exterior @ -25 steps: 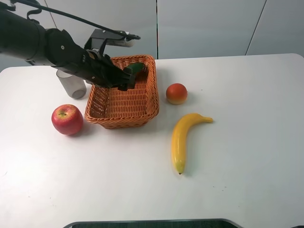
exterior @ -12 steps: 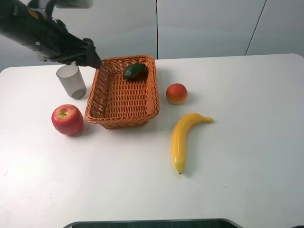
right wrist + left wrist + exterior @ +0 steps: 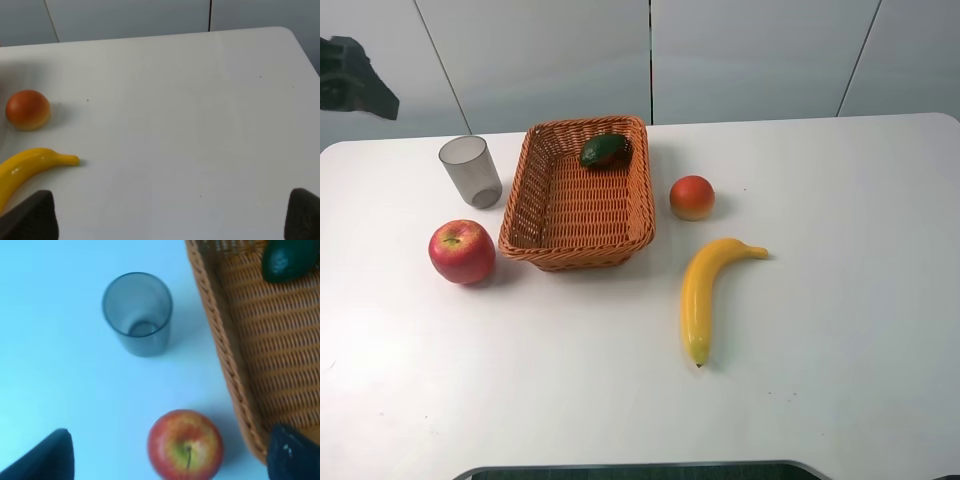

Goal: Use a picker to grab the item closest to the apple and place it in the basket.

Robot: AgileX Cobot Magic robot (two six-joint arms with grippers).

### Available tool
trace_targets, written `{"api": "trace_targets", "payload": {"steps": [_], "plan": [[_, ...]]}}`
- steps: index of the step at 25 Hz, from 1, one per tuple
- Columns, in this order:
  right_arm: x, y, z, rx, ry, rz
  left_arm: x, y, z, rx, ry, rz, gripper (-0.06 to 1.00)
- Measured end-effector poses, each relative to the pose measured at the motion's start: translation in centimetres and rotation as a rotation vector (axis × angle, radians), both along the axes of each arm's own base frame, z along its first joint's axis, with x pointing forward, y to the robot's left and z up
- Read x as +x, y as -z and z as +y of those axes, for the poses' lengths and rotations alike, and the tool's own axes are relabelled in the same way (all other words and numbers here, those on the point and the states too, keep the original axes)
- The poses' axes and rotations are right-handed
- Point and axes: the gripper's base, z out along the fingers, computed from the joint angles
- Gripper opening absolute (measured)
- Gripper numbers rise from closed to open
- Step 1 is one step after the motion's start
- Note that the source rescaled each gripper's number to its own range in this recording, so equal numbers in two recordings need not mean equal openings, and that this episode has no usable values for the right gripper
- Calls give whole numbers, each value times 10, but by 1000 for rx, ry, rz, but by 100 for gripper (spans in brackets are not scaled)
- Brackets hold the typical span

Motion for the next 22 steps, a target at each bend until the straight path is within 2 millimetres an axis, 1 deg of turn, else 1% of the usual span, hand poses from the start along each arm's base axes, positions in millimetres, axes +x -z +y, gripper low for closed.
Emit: {"api": "trace_targets", "payload": {"steps": [6,10,13,16,22], "plan": [[0,0,0,0,0,0,-41,-25,10,-16,-10,-79,96],[0,0,0,0,0,0,-68,-30,16,-6,-15,-93,96],[0,0,0,0,0,0,-95,-36,22,-15,-18,-145,96],[0,0,0,0,0,0,-123,-38,28,-26,-25,-173,96],[0,0,0,0,0,0,-170,-32,39,-25,-37,-197,96]]}}
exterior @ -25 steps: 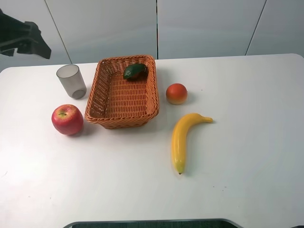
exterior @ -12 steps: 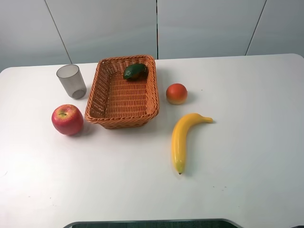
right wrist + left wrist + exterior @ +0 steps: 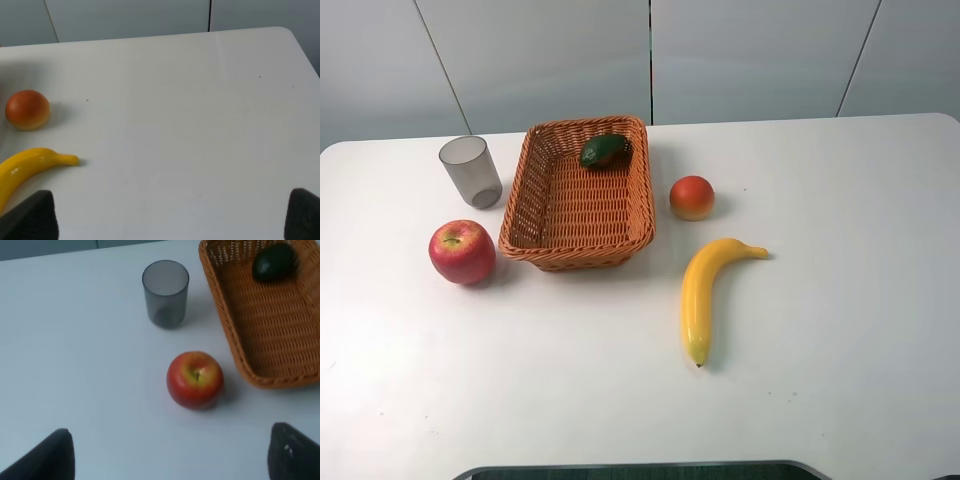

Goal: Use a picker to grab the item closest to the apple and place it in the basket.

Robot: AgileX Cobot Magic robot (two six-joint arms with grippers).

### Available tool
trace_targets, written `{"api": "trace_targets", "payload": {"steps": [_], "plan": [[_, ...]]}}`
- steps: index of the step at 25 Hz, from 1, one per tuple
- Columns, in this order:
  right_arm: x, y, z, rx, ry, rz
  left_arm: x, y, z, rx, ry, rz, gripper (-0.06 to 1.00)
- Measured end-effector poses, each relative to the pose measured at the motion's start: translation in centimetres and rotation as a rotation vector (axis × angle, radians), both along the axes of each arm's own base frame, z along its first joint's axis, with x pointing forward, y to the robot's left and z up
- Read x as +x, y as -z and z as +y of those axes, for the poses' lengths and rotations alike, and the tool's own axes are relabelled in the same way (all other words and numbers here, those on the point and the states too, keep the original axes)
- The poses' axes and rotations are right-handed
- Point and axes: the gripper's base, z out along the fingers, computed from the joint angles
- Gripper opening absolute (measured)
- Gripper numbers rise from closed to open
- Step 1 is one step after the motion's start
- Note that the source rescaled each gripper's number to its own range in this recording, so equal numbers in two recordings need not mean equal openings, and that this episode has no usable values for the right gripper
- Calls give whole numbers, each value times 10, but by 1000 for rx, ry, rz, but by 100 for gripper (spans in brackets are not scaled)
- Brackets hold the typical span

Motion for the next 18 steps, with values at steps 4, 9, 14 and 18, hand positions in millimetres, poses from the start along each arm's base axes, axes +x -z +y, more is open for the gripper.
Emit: {"api": "trace_targets", "payload": {"steps": [4,9,14,18], "plan": [[0,0,0,0,0,0,-32,8,8,-2,-10,-65,96],[0,0,0,0,0,0,-64,34,12,-51,5,-153,96],[0,0,0,0,0,0,-77,62,12,-75,16,-185,96],[0,0,0,0,0,0,-76,66,11,-72,31,-162,96]]}}
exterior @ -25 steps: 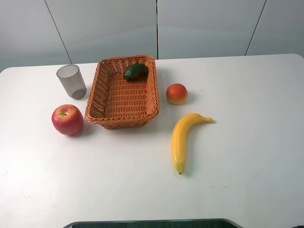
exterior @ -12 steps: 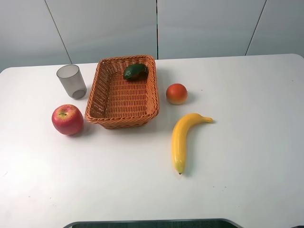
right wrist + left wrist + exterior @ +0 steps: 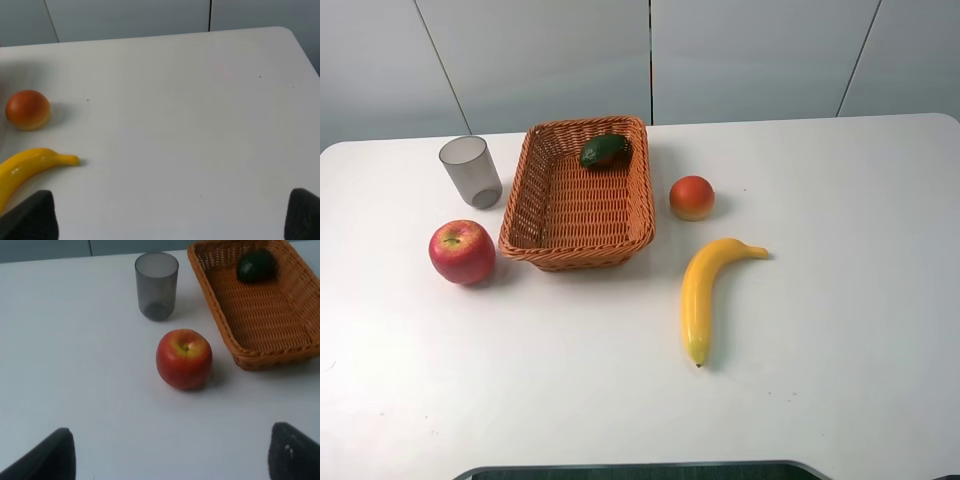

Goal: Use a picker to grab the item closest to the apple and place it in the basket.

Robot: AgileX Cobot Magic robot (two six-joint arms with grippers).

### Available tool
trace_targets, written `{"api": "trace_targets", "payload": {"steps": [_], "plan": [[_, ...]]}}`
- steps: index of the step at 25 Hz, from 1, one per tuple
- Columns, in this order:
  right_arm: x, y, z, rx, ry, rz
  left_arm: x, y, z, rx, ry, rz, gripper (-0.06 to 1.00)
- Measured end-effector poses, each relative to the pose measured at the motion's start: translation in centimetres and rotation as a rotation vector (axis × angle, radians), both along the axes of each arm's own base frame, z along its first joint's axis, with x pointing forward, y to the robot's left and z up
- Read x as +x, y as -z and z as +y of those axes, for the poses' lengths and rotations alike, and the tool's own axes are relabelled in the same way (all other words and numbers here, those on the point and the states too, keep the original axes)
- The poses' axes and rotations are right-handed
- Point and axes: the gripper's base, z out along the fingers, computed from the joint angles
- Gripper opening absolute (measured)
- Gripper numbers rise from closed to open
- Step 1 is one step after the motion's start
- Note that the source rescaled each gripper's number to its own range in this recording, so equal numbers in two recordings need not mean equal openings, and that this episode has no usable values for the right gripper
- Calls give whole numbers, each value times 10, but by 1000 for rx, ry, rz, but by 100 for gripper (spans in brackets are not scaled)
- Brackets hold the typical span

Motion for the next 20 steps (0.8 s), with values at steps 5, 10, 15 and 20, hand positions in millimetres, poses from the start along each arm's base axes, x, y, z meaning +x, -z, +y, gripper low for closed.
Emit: {"api": "trace_targets", "payload": {"steps": [5,10,15,20], "plan": [[0,0,0,0,0,0,-1,1,-1,18,26,-5,96],[0,0,0,0,0,0,3,4,-4,36,70,-18,96],[0,0,0,0,0,0,3,4,-5,38,71,-25,96],[0,0,0,0,0,0,4,5,-5,38,71,-23,96]]}}
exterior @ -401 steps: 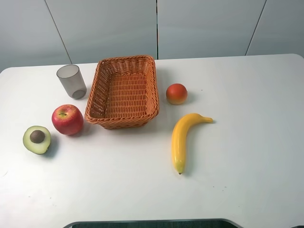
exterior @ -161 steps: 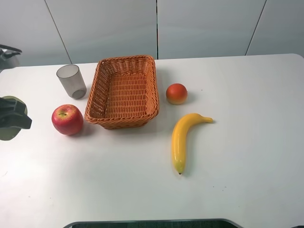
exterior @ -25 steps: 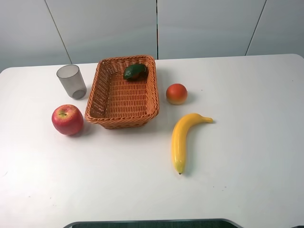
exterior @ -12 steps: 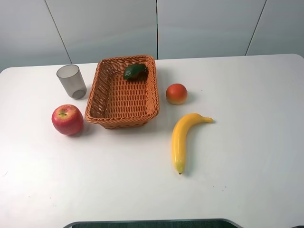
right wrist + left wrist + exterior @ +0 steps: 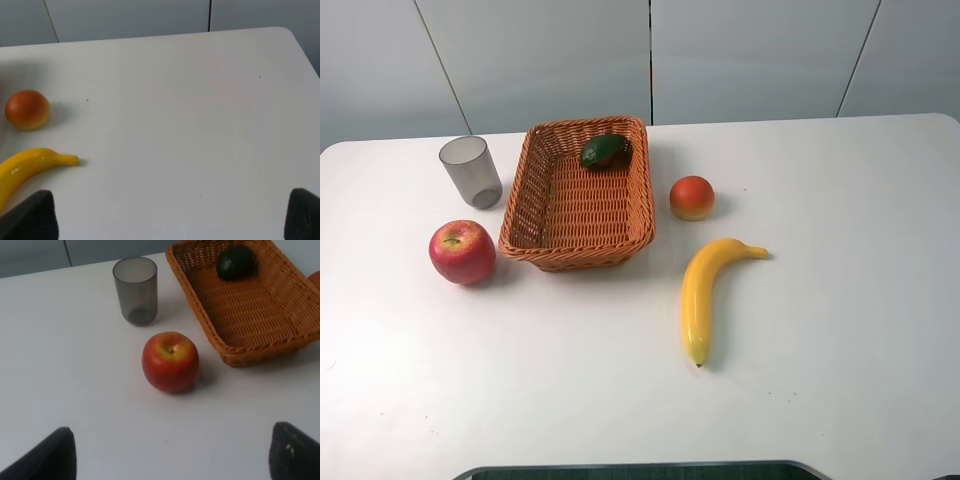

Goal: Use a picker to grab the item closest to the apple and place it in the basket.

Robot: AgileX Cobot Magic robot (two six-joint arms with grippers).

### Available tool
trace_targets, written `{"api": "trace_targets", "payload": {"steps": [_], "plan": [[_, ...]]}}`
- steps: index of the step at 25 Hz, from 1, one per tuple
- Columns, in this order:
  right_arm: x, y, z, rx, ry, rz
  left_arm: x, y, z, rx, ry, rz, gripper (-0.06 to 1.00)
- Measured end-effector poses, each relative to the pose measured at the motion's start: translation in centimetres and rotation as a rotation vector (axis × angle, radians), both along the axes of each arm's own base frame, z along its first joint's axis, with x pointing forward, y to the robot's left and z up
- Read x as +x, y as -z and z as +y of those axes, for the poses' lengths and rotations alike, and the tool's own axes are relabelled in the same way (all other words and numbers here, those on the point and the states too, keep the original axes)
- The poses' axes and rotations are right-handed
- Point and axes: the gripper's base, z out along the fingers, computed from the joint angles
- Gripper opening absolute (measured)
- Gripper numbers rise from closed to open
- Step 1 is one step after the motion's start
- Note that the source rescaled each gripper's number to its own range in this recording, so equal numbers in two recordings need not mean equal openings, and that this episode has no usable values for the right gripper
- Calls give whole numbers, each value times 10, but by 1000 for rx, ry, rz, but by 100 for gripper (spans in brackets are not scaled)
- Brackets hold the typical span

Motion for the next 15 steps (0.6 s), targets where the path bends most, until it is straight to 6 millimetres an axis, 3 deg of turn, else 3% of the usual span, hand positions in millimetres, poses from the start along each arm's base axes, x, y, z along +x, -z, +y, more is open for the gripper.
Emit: {"api": "trace_targets", "payload": {"steps": [15], "plan": [[0,0,0,0,0,0,0,0,0,-4,3,1,96]]}}
